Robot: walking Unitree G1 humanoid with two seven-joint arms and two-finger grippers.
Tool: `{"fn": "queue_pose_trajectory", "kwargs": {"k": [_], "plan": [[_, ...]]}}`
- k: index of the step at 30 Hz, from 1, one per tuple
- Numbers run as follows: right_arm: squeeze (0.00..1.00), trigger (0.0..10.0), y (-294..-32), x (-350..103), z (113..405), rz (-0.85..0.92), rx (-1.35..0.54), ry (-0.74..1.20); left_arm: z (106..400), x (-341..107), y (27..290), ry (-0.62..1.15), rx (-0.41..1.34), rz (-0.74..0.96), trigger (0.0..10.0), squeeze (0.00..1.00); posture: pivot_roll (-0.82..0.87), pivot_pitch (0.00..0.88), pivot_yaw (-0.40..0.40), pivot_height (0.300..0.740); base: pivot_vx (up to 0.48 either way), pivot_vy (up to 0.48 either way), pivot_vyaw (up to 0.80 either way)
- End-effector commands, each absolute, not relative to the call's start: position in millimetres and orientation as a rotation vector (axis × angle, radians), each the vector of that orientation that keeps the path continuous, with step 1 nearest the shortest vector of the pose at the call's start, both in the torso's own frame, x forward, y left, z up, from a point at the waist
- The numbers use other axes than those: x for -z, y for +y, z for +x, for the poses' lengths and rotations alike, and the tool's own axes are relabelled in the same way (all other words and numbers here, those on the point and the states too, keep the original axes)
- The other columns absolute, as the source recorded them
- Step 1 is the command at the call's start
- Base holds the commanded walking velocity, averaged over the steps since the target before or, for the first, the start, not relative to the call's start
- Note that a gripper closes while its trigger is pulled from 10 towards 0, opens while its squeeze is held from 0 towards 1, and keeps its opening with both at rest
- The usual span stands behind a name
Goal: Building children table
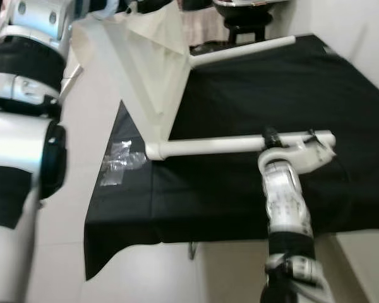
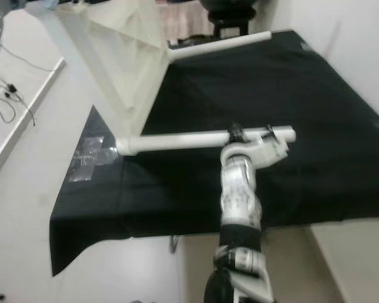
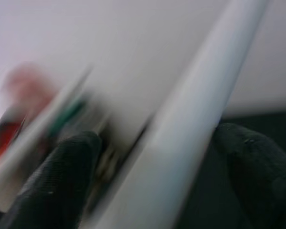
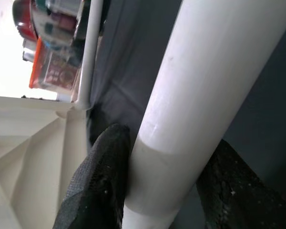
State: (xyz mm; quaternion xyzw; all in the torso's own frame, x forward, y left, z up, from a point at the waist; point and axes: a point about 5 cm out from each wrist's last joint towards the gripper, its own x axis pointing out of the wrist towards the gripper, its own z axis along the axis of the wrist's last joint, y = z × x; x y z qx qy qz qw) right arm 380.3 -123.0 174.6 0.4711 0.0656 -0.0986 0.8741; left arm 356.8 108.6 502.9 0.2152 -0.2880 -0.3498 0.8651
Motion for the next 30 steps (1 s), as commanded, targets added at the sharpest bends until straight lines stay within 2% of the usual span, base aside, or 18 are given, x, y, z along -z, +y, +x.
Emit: {"fn": "queue_pose_trajectory", "kwargs": {"k": [1,10,11,12,13,14,15,16,17,20,21,30], "plan": [[0.0,0.0,-60,-95,355,0.739,0.16,0.588,340,-525,109,-0.708,0.797,0.445,10.0,1.0,0.05,0.126,0.115,0.74,0.0,0.0,0.0],[0.0,0.0,-73,-86,359,0.768,0.286,0.56,339,-520,106,-0.683,0.891,0.466,10.0,1.0,0.06,0.135,0.109,0.74,0.0,0.0,0.0],[0.0,0.0,-79,-81,358,0.746,0.337,0.57,337,-519,104,-0.681,0.926,0.471,10.0,0.42,0.06,0.137,0.104,0.74,0.0,0.0,0.0],[0.0,0.0,-79,-81,358,0.746,0.337,0.57,337,-519,104,-0.681,0.926,0.471,10.0,0.42,0.06,0.137,0.104,0.74,0.0,0.0,0.0],[0.0,0.0,-84,-77,357,0.722,0.374,0.579,335,-518,102,-0.681,0.954,0.472,10.0,0.11,0.06,0.137,0.104,0.74,0.0,0.0,0.0],[0.0,0.0,-86,-72,355,0.702,0.397,0.601,333,-518,100,-0.682,0.984,0.467,10.0,0.0,0.06,0.136,0.102,0.74,0.0,0.0,0.0],[0.0,0.0,-86,-72,355,0.702,0.397,0.601,333,-518,100,-0.682,0.984,0.467,10.0,0.0,0.06,0.136,0.102,0.74,0.0,0.0,0.0],[0.0,0.4,-86,-69,354,0.668,0.395,0.616,332,-517,98,-0.684,1.004,0.465,10.0,0.0,0.06,0.14,0.102,0.74,0.0,0.0,0.0],[0.54,10.0,-84,-66,352,0.644,0.378,0.636,331,-517,98,-0.685,1.012,0.462,10.0,0.0,0.06,0.138,0.098,0.74,0.0,0.0,0.0],[0.54,10.0,-83,-64,352,0.629,0.364,0.649,331,-517,98,-0.686,1.019,0.461,10.0,0.0,0.06,0.138,0.098,0.74,0.0,0.0,0.0],[1.0,10.0,-83,-65,353,0.64,0.366,0.64,332,-516,101,-0.682,1.019,0.458,10.0,0.0,0.06,0.145,0.095,0.74,0.0,0.0,0.0],[1.0,10.0,-86,-72,357,0.701,0.396,0.584,333,-513,101,-0.675,1.035,0.456,10.0,0.0,0.04,0.148,0.083,0.74,0.0,0.0,0.0]]}}
